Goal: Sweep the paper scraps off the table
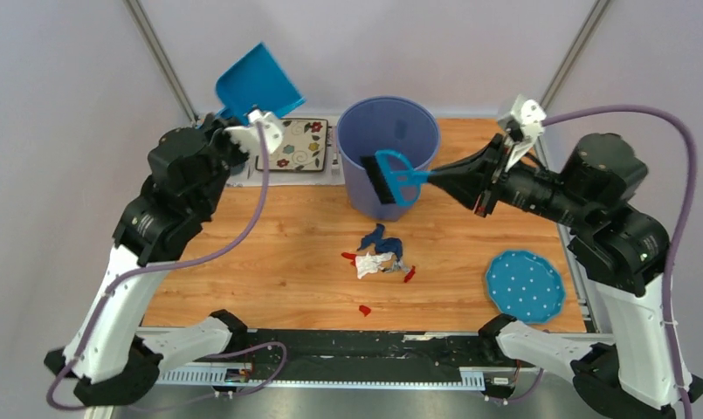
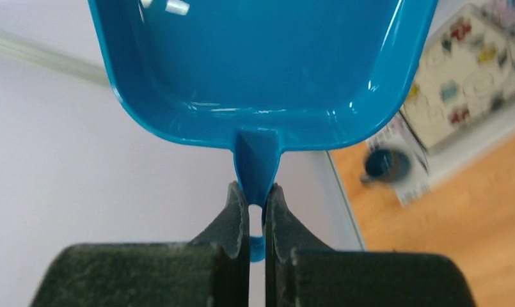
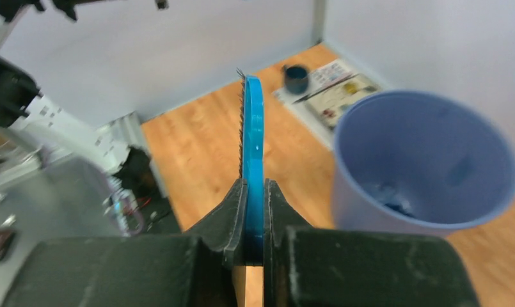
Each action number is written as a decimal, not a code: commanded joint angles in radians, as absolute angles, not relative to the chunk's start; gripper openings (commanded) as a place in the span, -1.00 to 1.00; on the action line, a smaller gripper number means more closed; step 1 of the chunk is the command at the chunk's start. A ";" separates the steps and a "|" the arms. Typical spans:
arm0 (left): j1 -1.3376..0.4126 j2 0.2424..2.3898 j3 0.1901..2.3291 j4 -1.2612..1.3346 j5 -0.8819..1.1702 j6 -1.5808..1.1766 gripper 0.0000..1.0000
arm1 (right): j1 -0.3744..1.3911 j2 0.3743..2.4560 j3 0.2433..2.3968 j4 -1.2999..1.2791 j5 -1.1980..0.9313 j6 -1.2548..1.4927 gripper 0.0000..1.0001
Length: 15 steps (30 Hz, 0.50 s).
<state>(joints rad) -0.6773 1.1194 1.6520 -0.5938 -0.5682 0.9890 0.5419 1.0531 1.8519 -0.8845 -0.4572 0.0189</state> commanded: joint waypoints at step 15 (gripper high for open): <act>-0.406 1.006 0.776 -1.117 0.032 0.589 -1.00 | 0.868 1.204 1.315 -0.931 0.174 0.307 -1.00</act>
